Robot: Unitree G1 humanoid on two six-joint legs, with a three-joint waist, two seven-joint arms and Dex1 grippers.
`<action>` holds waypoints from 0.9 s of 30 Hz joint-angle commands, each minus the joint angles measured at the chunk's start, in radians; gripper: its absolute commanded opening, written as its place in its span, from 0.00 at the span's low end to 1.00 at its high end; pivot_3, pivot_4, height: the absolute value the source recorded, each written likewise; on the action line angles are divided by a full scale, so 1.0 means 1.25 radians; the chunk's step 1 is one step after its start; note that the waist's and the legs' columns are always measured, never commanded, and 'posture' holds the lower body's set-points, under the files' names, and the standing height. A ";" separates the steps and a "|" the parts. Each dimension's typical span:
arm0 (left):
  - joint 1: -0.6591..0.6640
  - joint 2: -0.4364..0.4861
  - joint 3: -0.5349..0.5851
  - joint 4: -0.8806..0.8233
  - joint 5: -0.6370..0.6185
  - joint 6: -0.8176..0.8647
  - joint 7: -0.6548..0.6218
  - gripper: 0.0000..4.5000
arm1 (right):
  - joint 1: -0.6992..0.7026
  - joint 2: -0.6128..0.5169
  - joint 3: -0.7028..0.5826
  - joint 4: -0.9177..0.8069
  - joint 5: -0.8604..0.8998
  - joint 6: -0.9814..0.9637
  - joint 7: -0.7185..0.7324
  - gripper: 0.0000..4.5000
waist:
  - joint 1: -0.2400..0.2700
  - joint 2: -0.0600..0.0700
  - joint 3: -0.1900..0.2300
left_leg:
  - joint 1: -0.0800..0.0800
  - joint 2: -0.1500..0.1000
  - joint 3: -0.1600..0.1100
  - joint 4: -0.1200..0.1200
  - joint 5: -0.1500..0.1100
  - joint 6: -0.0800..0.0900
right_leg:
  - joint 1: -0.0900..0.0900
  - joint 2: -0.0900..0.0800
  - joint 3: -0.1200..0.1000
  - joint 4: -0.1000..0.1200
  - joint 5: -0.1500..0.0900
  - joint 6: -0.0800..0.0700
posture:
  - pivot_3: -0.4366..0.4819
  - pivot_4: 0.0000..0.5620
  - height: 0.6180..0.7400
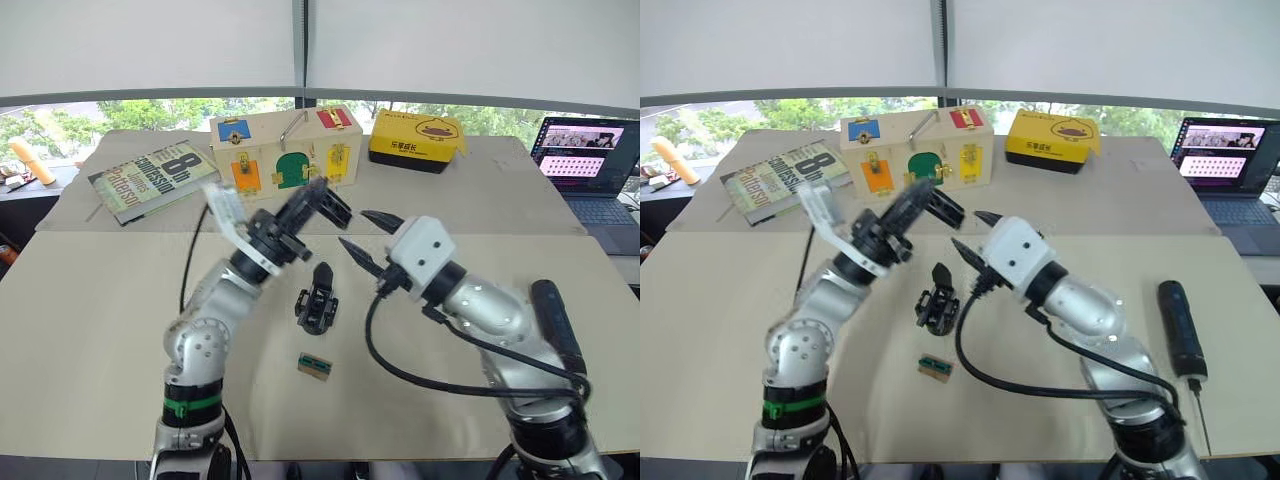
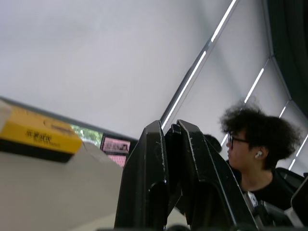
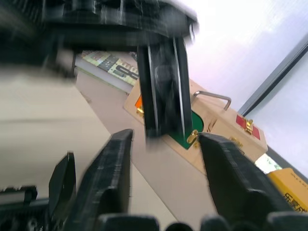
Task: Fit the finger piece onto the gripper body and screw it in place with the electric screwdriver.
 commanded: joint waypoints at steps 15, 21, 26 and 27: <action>-0.222 0.361 -0.120 0.128 -0.083 0.326 -0.537 0.00 | -0.210 -0.161 -0.250 0.070 0.867 0.666 0.089 0.86 | -0.003 0.001 0.001 | 0.000 0.000 -0.002 -0.001 0.000 0.000 | 0.000 0.000 -0.002 0.000 -0.001 -0.001 | 0.48 0.27 1.00; -0.225 0.349 -0.156 0.115 -0.035 0.309 -0.560 0.00 | -0.244 -0.087 -0.195 0.079 0.967 0.673 -0.033 0.86 | -0.003 0.002 0.001 | -0.001 -0.001 -0.003 -0.001 0.000 0.000 | 0.000 0.000 -0.003 0.001 -0.001 -0.001 | 0.48 0.27 1.00; -0.222 0.352 -0.172 0.118 0.006 0.294 -0.582 0.00 | -0.250 -0.105 -0.170 0.086 1.025 0.678 -0.087 0.86 | -0.002 0.002 0.001 | -0.001 -0.001 -0.004 -0.001 0.000 0.000 | 0.000 -0.001 -0.004 0.001 -0.001 -0.001 | 0.48 0.27 1.00; -0.223 0.347 -0.172 0.119 0.012 0.293 -0.580 0.00 | -0.252 -0.109 -0.165 0.088 1.034 0.676 -0.097 0.86 | -0.002 0.002 0.001 | -0.001 -0.001 -0.004 -0.001 0.000 0.000 | 0.000 -0.001 -0.004 0.001 -0.001 -0.001 | 0.48 0.27 1.00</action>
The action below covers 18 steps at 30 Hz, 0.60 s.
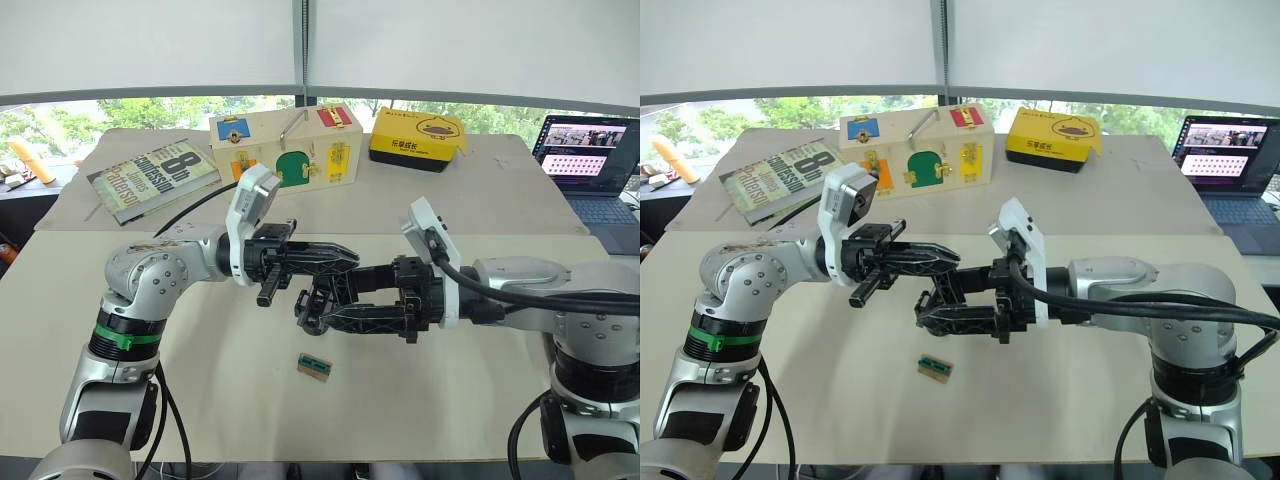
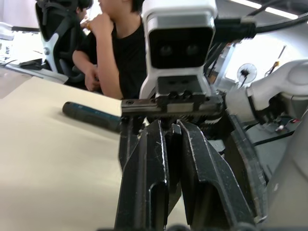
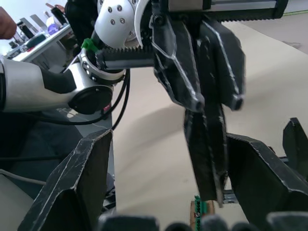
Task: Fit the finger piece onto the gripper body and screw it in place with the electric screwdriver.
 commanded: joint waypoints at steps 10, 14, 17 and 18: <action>-0.003 -0.003 -0.025 -0.023 0.071 -0.026 -0.032 0.00 | -0.021 -0.033 0.033 0.015 0.107 -0.029 -0.100 0.86 | -0.001 0.000 0.000 | 0.000 0.000 -0.001 0.000 0.000 0.000 | 0.000 0.000 -0.001 0.000 0.000 0.000 | 0.48 0.27 1.00; 0.001 -0.006 -0.025 -0.022 0.080 -0.027 -0.036 0.00 | -0.022 -0.039 0.041 0.015 0.119 -0.038 -0.113 0.86 | 0.000 0.000 0.000 | -0.001 0.000 -0.001 0.000 0.000 0.000 | 0.000 0.000 -0.001 0.000 0.000 0.000 | 0.48 0.27 1.00; 0.000 -0.013 -0.024 -0.020 0.085 -0.031 -0.033 0.00 | -0.020 -0.043 0.047 0.015 0.124 -0.046 -0.120 0.86 | 0.000 0.000 0.000 | -0.001 0.000 -0.001 0.000 0.000 0.000 | 0.000 0.000 -0.001 0.000 0.000 0.000 | 0.48 0.27 1.00; 0.000 -0.016 -0.023 -0.018 0.085 -0.031 -0.032 0.00 | -0.019 -0.044 0.049 0.015 0.128 -0.048 -0.121 0.81 | 0.000 0.000 0.000 | -0.001 0.000 -0.001 0.000 0.000 0.000 | 0.000 0.000 -0.001 0.000 0.000 0.000 | 0.48 0.27 1.00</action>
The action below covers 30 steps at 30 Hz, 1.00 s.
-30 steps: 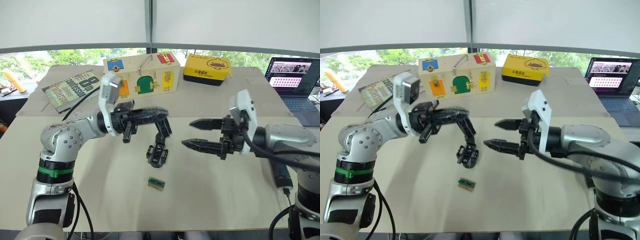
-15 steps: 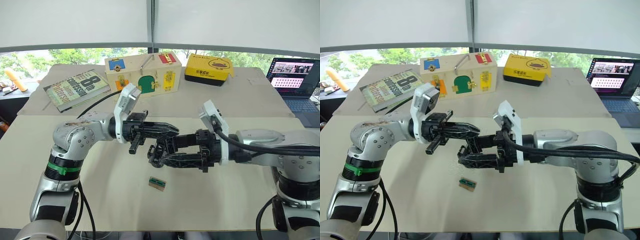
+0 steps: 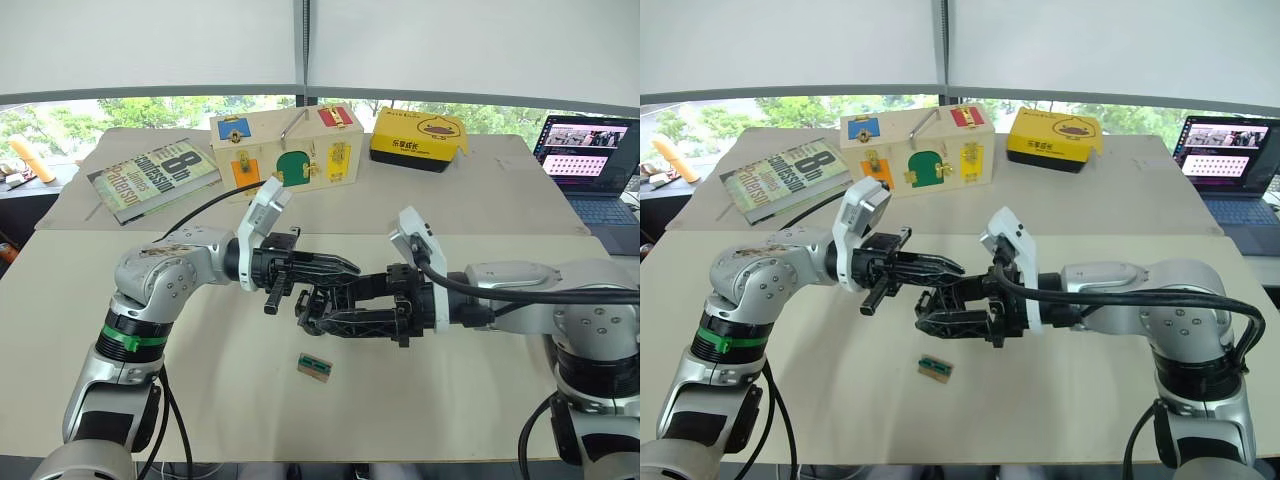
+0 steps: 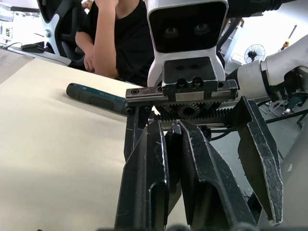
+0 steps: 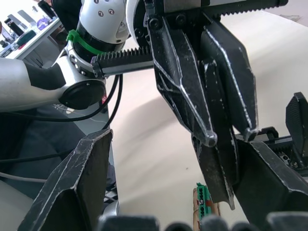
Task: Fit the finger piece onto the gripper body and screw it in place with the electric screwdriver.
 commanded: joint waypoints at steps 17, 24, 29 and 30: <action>-0.007 0.045 0.047 -0.014 -0.016 0.024 -0.025 0.52 | 0.033 -0.009 -0.020 -0.061 -0.053 -0.121 0.095 0.10 | 0.000 0.000 0.000 | 0.000 0.000 -0.001 0.000 0.000 0.000 | 0.000 0.000 -0.001 0.000 0.000 0.000 | 0.48 0.27 1.00; 0.037 0.131 0.132 0.083 0.123 -0.256 -0.125 1.00 | 0.121 -0.063 -0.035 -0.114 -0.163 -0.210 0.214 0.10 | -0.001 0.000 0.000 | -0.001 0.000 -0.002 0.000 0.000 0.000 | 0.000 0.000 -0.002 -0.001 0.000 0.000 | 0.48 0.27 1.00; 0.121 0.212 0.091 0.263 0.310 -0.566 -0.260 1.00 | 0.228 -0.086 -0.026 -0.137 -0.323 -0.348 0.335 0.10 | -0.001 0.001 0.000 | 0.000 0.000 0.000 -0.001 0.000 0.000 | 0.000 0.001 -0.002 -0.001 -0.001 0.000 | 0.48 0.27 1.00; 0.132 0.210 0.085 0.293 0.331 -0.610 -0.273 1.00 | 0.243 -0.090 -0.017 -0.133 -0.356 -0.366 0.346 0.10 | 0.000 0.001 0.000 | 0.000 0.000 0.000 -0.001 0.000 0.000 | 0.000 0.000 -0.002 -0.001 -0.001 0.000 | 0.48 0.27 1.00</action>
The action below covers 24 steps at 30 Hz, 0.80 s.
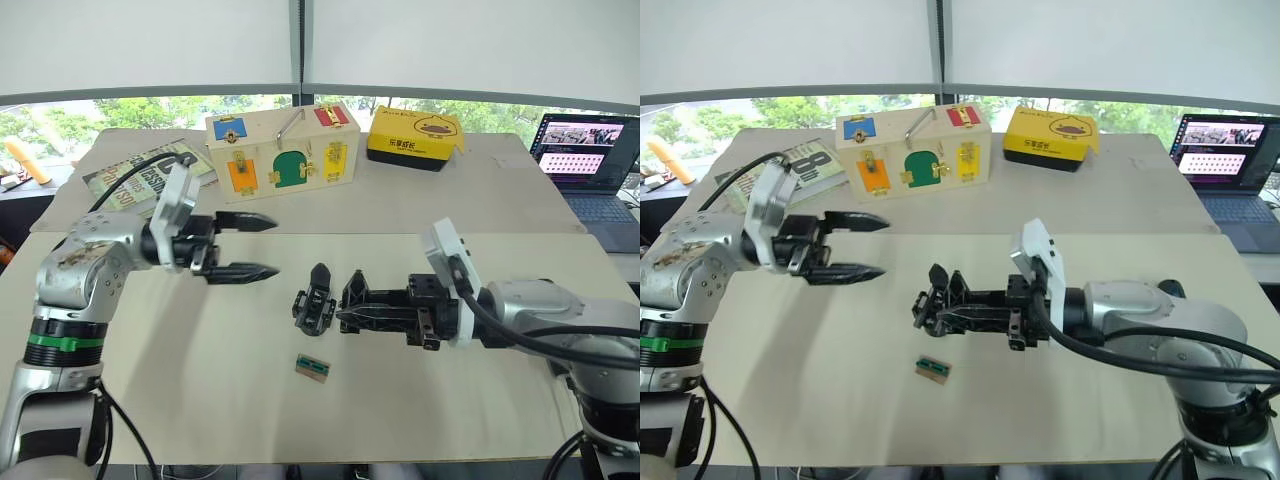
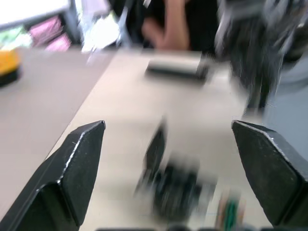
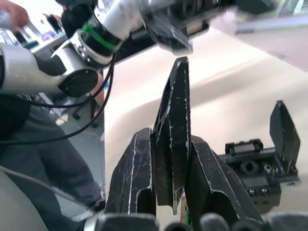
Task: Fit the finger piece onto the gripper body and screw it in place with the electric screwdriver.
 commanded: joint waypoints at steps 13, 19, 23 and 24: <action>0.012 -0.216 -0.108 0.334 0.219 -0.399 -0.025 1.00 | 0.138 0.051 0.058 0.082 -0.350 -0.374 0.220 0.10 | 0.013 -0.001 0.000 | -0.006 0.000 0.000 0.005 0.000 0.000 | 0.000 -0.001 -0.006 0.001 0.000 0.000 | 0.48 0.27 1.00; -0.041 -0.293 -0.143 0.443 0.279 -0.455 0.011 1.00 | 0.142 0.051 0.068 0.086 -0.350 -0.363 0.251 0.10 | 0.013 -0.001 0.000 | -0.009 0.001 -0.003 0.011 0.000 0.000 | 0.000 -0.001 -0.008 0.001 0.001 0.000 | 0.48 0.27 1.00; -0.061 -0.342 -0.146 0.472 0.283 -0.467 0.024 1.00 | 0.145 0.056 0.067 0.072 -0.338 -0.345 0.240 0.10 | 0.014 -0.001 0.000 | -0.009 0.001 -0.007 0.011 0.000 0.000 | 0.000 -0.001 -0.008 0.001 0.001 -0.001 | 0.48 0.27 1.00; -0.060 -0.350 -0.150 0.471 0.282 -0.466 0.012 1.00 | 0.148 0.057 0.065 0.068 -0.337 -0.343 0.236 0.10 | 0.014 -0.001 0.000 | -0.010 0.001 -0.007 0.011 0.000 0.001 | 0.000 -0.001 -0.008 0.001 0.001 0.000 | 0.48 0.27 1.00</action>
